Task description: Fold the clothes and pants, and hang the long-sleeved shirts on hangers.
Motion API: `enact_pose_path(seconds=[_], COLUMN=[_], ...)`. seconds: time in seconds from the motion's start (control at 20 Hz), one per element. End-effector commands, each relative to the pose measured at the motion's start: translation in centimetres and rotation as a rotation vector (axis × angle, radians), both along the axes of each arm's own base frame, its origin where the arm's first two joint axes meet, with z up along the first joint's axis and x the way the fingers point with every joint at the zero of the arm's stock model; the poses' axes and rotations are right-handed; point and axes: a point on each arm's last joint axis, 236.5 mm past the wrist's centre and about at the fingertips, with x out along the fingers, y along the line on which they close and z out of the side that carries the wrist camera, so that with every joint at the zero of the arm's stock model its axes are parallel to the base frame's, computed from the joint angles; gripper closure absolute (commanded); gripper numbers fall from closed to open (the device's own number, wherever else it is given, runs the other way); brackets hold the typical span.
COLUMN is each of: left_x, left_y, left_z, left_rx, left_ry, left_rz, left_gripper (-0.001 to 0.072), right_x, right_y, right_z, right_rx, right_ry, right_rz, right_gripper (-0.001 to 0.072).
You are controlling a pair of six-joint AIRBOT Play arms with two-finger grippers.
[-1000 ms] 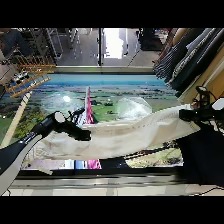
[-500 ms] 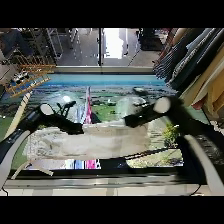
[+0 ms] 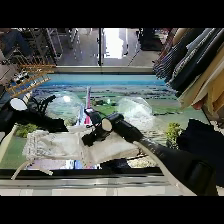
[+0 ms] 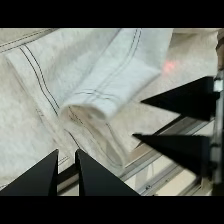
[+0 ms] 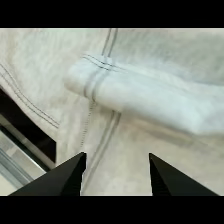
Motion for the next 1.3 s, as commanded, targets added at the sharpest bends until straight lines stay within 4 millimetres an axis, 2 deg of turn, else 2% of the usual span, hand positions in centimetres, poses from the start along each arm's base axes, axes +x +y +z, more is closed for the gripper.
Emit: enact_pose_path(seconds=[0.0,0.1,0.15,0.2,0.25,0.3,0.35,0.5,0.55,0.65,0.8,1.05,1.1,1.15,1.2,1.25], left_x=[-0.7,-0.7,-0.6,-0.5,-0.5,-0.6,-0.7,-0.9,-1.0,-1.1,-1.1,-1.1,-1.1,-1.1,-1.1,-1.1], left_y=[1.4,1.2,1.1,0.9,0.7,0.4,0.1,-0.7,-1.0,-1.2,-1.1,-1.1,-1.1,-1.1,-1.1,-1.1], left_z=[-0.4,-0.4,-0.5,-0.6,-0.7,-0.9,-1.0,-1.3,-1.3,-1.3,-1.3,-1.3,-1.3,-1.3,-1.3,-1.3], left_rx=[0.049,0.046,0.045,0.046,0.046,0.046,0.046,0.046,0.047,0.047,0.049,0.050,0.050,0.050,0.050,0.050], left_ry=[0.021,0.022,0.020,0.017,0.017,0.021,0.027,0.034,0.034,0.034,0.034,0.034,0.034,0.034,0.034,0.034], left_rz=[-0.010,-0.011,-0.013,-0.015,-0.020,-0.027,-0.035,-0.061,-0.069,-0.075,-0.074,-0.075,-0.075,-0.075,-0.075,-0.075], left_gripper=[0.0587,0.0588,0.0587,0.0588,0.0587,0.0587,0.0587,0.0587,0.0588,0.0587,0.0587,0.0588,0.0587,0.0587,0.0588,0.0587], right_x=[4.7,5.1,4.4,3.5,2.9,2.6,2.8,3.8,3.7,3.8,3.7,2.7,2.9,3.3,3.8,4.4], right_y=[-10.6,-19.6,-23.0,-25.4,-26.4,-26.6,-26.5,-25.6,-24.7,-22.7,-21.1,-20.6,-20.3,-19.7,-19.1,-18.7], right_z=[4.8,6.0,5.8,5.2,4.6,3.8,2.7,-1.6,-2.7,-4.0,-6.4,-10.7,-10.8,-10.6,-10.3,-10.1], right_rx=[-0.114,-0.157,-0.159,-0.121,-0.053,0.034,0.097,0.155,0.172,0.219,0.234,0.217,0.231,0.259,0.285,0.301], right_ry=[-0.074,0.002,0.052,0.106,0.150,0.185,0.186,0.120,0.116,0.122,0.154,0.265,0.268,0.266,0.256,0.240], right_rz=[-0.107,-0.212,-0.243,-0.266,-0.285,-0.302,-0.309,-0.259,-0.214,-0.143,-0.107,-0.118,-0.131,-0.148,-0.167,-0.187], right_gripper=[0.0245,0.0244,0.0244,0.0207,0.0112,0.0038,0.0019,0.0018,0.0018,0.0018,0.0018,0.0020,0.0046,0.0120,0.0236,0.0457])
